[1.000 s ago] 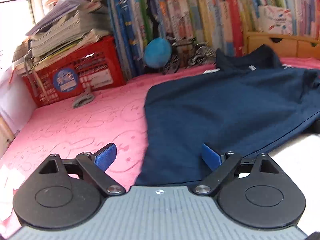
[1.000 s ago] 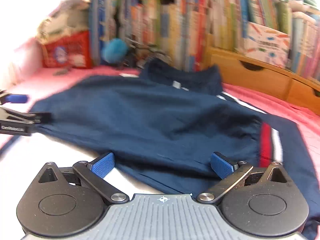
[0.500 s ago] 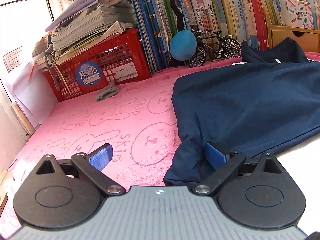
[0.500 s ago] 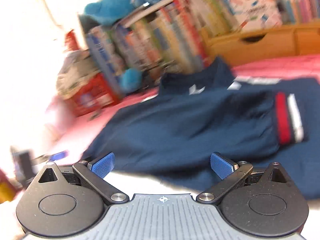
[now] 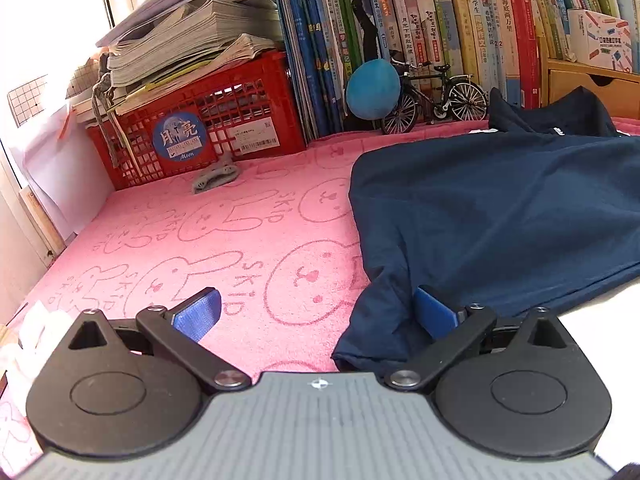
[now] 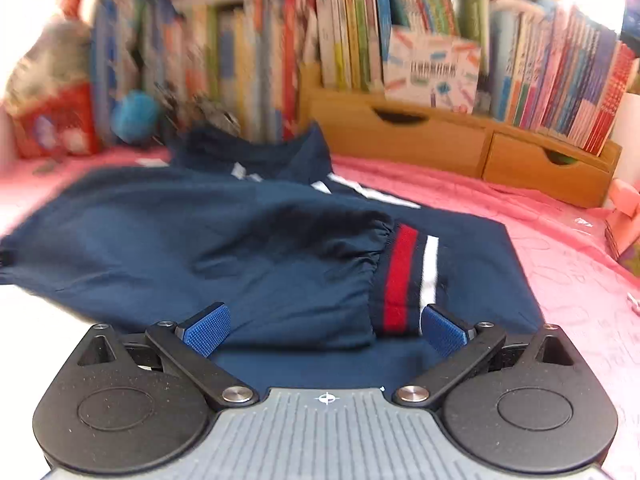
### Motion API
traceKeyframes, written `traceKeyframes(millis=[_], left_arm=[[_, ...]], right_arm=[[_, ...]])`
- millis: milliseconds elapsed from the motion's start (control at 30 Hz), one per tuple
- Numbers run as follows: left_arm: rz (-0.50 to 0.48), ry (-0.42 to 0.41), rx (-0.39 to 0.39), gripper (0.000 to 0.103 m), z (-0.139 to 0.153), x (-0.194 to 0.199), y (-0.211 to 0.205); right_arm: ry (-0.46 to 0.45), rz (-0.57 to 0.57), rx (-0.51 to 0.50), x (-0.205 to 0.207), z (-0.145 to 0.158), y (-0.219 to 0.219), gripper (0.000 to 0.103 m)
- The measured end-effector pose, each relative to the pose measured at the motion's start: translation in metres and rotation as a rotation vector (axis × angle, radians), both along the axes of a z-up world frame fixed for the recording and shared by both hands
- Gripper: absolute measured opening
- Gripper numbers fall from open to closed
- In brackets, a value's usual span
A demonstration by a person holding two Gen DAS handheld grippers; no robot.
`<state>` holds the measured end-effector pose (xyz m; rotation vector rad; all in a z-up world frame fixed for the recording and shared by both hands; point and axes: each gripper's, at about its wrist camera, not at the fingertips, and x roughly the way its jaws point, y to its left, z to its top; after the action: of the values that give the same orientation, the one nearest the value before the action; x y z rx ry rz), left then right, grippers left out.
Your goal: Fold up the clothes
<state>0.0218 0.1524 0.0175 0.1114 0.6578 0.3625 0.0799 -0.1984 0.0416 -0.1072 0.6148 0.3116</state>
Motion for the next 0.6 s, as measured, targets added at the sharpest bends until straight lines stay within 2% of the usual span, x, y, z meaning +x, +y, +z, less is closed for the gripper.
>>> traceKeyframes(millis=[67,167,267,367,400,533,600], left_arm=[[-0.055,-0.045,-0.099,0.099,0.012,-0.032,-0.006],[-0.209,-0.156,-0.253,0.102,0.031,-0.100,-0.020],[-0.345,-0.204,-0.368,0.103,0.041,-0.169,-0.033],[-0.430,-0.174,-0.523,0.103,0.035,-0.224,-0.042],[-0.434,-0.151,-0.548,0.103,0.031,-0.237,-0.045],[-0.379,-0.029,-0.545,0.103,0.013,-0.265,-0.053],[-0.355,0.000,-0.573,0.103,0.002,-0.266,-0.050]], right_arm=[[-0.061,0.041,0.026,-0.036,0.010,-0.023,0.103],[-0.165,0.086,0.059,-0.100,0.024,-0.064,0.103],[-0.193,0.090,0.067,-0.162,0.030,-0.100,0.103],[-0.146,0.071,0.100,-0.216,0.023,-0.123,0.103],[-0.116,0.067,0.123,-0.232,0.021,-0.129,0.103],[0.049,0.087,0.190,-0.273,0.012,-0.140,0.103],[0.104,0.113,0.175,-0.280,-0.003,-0.137,0.103]])
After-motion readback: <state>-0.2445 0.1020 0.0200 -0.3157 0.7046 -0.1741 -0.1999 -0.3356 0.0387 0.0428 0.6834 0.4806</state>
